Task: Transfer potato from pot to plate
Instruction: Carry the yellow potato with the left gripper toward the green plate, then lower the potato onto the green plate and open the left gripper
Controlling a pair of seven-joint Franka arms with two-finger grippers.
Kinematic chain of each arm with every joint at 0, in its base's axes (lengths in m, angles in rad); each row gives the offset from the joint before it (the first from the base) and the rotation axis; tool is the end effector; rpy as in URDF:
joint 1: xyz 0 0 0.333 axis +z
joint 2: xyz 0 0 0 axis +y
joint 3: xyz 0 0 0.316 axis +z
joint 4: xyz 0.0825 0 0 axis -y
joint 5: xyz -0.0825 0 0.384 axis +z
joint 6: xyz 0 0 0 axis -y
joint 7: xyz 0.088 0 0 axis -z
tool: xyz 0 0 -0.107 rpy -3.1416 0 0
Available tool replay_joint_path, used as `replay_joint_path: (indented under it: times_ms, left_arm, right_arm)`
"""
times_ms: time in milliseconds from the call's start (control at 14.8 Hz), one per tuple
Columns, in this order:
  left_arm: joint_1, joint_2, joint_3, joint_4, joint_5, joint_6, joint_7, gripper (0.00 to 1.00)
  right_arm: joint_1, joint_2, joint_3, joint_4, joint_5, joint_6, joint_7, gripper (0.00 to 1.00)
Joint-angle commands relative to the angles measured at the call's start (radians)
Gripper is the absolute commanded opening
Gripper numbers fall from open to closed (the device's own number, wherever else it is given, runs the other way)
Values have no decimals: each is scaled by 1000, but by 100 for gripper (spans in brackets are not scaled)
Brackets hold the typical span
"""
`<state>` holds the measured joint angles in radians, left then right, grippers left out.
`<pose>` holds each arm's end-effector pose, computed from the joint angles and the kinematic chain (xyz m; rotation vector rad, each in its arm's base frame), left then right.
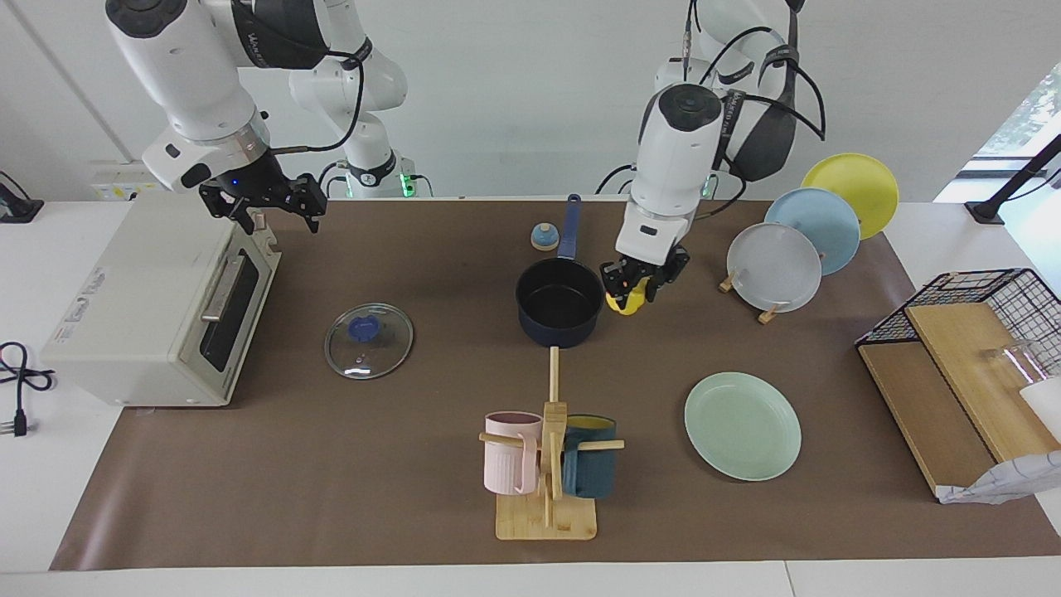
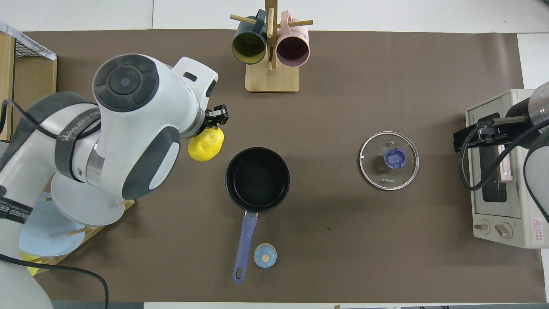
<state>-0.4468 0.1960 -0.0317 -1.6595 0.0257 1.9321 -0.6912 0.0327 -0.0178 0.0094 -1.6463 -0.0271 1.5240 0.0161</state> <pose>0.5608 -0.2873 0.4983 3.0959 0.3190 0.1153 0.5410 0.0198 0.5951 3.1068 0.0406 -0.1612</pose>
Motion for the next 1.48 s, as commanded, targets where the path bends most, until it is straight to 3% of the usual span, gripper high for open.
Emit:
replay_joint_path:
  times_ms: [0, 404, 741, 1077, 1414]
  left_arm:
    - [87, 45, -7, 43, -21, 8, 128, 0]
    - [284, 132, -10, 43, -26, 241, 265, 0]
    - [345, 204, -5, -2, -43, 455, 236, 0]
    - [335, 252, -4, -103, -44, 637, 30, 0]
    - [312, 240, -1, -161, -43, 640, -79, 0]
  right_arm:
    - [-19, -22, 11, -26, 10, 2, 12, 100]
    - [-25, -33, 4, -18, 12, 4, 13, 100]
    - [-20, -37, 3, -21, 12, 2, 12, 100]
    - [-22, -37, 4, -23, 12, 2, 12, 100]
    - [-20, -37, 4, -23, 12, 2, 12, 100]
